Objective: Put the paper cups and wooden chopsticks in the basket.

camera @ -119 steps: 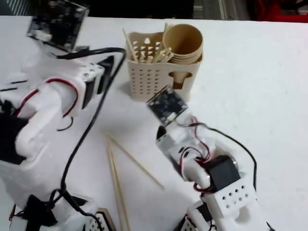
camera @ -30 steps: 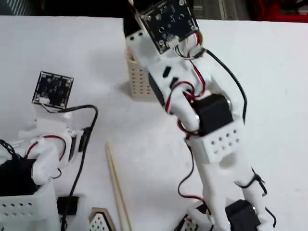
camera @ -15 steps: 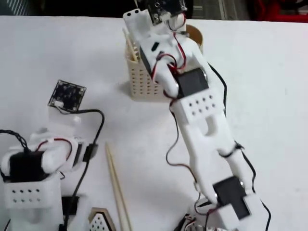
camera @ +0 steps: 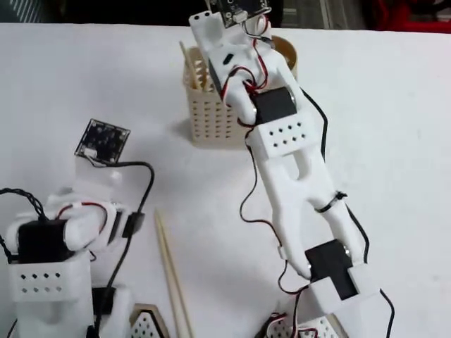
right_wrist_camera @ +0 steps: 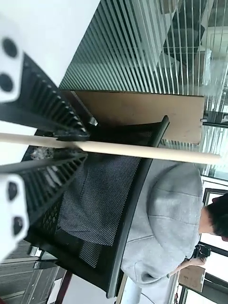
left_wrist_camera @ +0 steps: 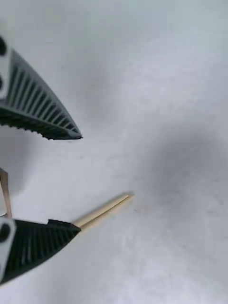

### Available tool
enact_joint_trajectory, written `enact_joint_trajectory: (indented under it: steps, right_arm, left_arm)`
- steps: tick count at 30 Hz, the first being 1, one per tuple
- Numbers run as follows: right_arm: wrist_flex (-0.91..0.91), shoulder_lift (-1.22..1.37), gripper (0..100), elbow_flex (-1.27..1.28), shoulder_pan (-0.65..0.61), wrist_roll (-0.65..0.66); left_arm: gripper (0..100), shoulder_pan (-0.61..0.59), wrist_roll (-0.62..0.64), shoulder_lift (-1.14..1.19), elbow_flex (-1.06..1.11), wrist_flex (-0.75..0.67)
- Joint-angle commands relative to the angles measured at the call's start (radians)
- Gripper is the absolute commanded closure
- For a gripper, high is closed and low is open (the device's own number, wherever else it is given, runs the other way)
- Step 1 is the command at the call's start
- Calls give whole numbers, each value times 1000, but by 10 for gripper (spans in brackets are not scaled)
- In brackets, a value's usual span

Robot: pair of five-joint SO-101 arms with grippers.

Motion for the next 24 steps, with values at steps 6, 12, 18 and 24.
enact_joint_trajectory:
  steps: [6, 12, 18, 24]
  right_arm:
    - [-8, -19, 884, 21, 44, -103]
    - [143, -166, 867, -44, 45, -141]
    - [381, -377, 883, -61, 51, -141]
    - [714, -490, 883, -60, 53, -140]
  left_arm:
    - [725, -2, -8, 4, -2, -18]
    - [723, -2, -8, 4, 0, -17]
    - [722, -1, -8, 5, -3, -18]
    - [721, 2, -8, 15, -37, -18]
